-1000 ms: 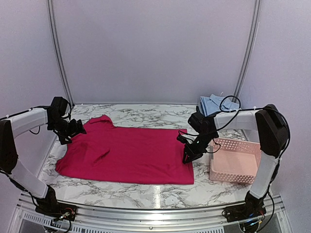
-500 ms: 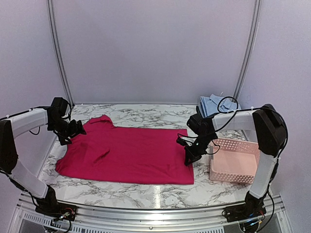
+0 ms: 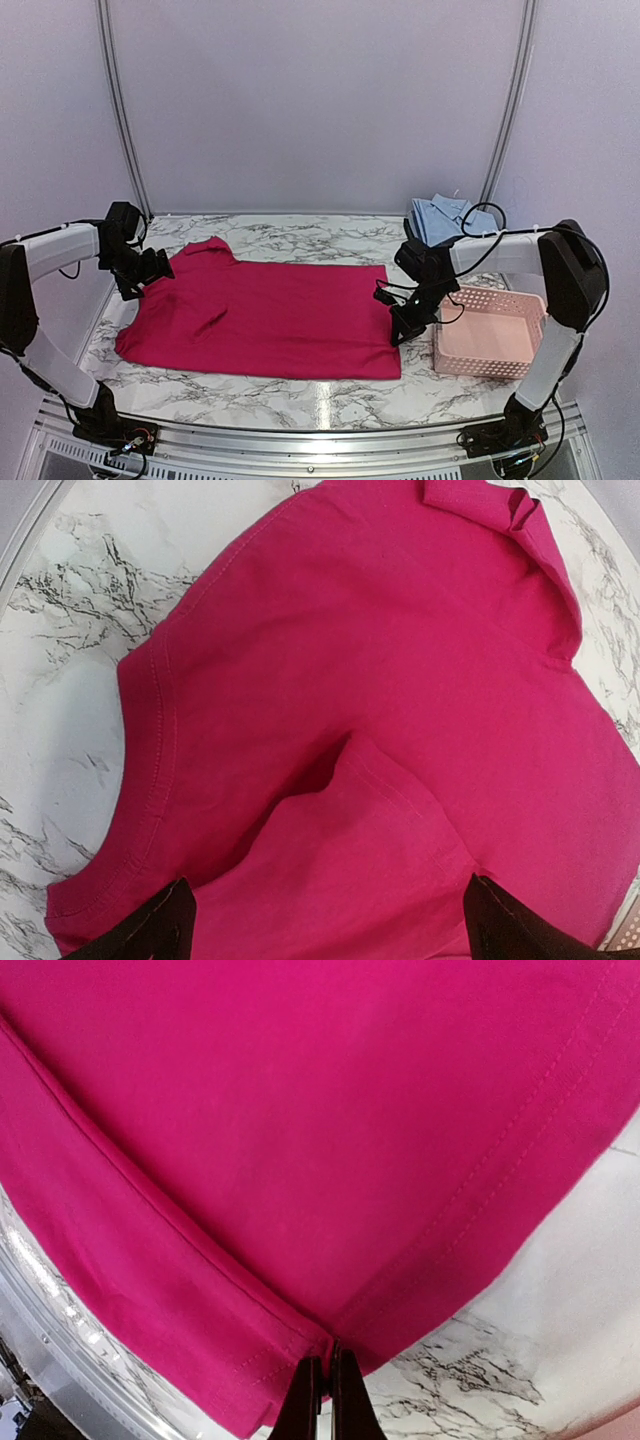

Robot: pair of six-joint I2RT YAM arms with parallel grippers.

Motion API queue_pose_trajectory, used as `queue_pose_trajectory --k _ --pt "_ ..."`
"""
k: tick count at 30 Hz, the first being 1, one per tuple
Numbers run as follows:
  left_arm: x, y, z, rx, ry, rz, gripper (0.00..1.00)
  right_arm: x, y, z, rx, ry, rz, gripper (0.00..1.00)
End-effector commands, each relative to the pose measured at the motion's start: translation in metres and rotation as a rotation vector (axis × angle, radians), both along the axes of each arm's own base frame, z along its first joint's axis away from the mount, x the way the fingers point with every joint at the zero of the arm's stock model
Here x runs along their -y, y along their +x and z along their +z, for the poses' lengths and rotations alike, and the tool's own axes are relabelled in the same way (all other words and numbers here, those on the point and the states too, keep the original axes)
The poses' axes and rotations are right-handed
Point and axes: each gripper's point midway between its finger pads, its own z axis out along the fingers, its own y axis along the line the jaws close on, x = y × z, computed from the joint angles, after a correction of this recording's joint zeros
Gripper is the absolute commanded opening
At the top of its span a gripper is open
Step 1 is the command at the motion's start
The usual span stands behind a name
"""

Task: Fold and stack the mixed laundry pile
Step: Fold the 1/3-folded T-shirt at the center of the board.

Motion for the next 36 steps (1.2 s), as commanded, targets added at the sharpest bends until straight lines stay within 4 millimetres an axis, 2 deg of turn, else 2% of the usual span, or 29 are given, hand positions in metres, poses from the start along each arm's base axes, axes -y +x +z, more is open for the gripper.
queue_pose_trajectory --k 1,5,10,11,14,17,23,25,26,28,30,32,34,36 --pt "-0.007 -0.009 -0.009 -0.047 0.016 0.022 0.96 0.011 0.005 -0.003 0.008 -0.036 -0.043 0.0" --pt "-0.008 -0.008 -0.007 -0.041 0.018 0.024 0.96 0.014 0.012 -0.006 0.026 -0.052 -0.062 0.0" --pt "-0.01 -0.005 -0.002 -0.022 0.032 0.019 0.99 0.008 0.035 0.001 0.078 -0.041 -0.094 0.0" --pt "-0.011 -0.003 0.001 -0.01 0.037 0.018 0.99 0.006 0.038 0.0 0.08 -0.04 -0.09 0.02" --pt "-0.014 0.012 0.018 0.045 0.056 0.01 0.99 0.005 0.046 0.001 0.096 -0.056 -0.079 0.26" --pt "-0.016 0.037 0.046 0.131 0.085 -0.013 0.99 -0.001 0.065 0.028 0.191 -0.026 -0.078 0.48" --pt "-0.019 0.095 0.084 0.234 0.088 -0.036 0.99 -0.012 0.129 0.091 0.454 0.021 -0.102 0.67" --pt "-0.015 0.114 0.084 0.248 0.071 -0.055 0.99 -0.013 0.157 0.118 0.565 0.049 -0.139 0.79" --pt "-0.024 0.123 0.084 0.253 0.059 -0.042 0.99 -0.011 0.17 0.129 0.617 0.057 -0.167 0.84" --pt "-0.026 0.141 0.081 0.258 0.021 -0.053 0.99 -0.007 0.196 0.148 0.696 0.076 -0.229 0.96" --pt "-0.028 0.157 0.076 0.255 0.015 -0.071 0.95 -0.004 0.216 0.149 0.711 0.096 -0.261 0.99" --pt "-0.031 0.174 0.071 0.256 0.005 -0.074 0.88 -0.001 0.234 0.139 0.677 0.118 -0.271 0.98" --pt "-0.038 0.185 0.057 0.222 0.018 -0.064 0.79 0.001 0.245 0.125 0.607 0.148 -0.286 0.98" --pt "-0.043 0.189 0.04 0.166 0.033 -0.058 0.69 0.003 0.252 0.111 0.55 0.173 -0.288 0.93"
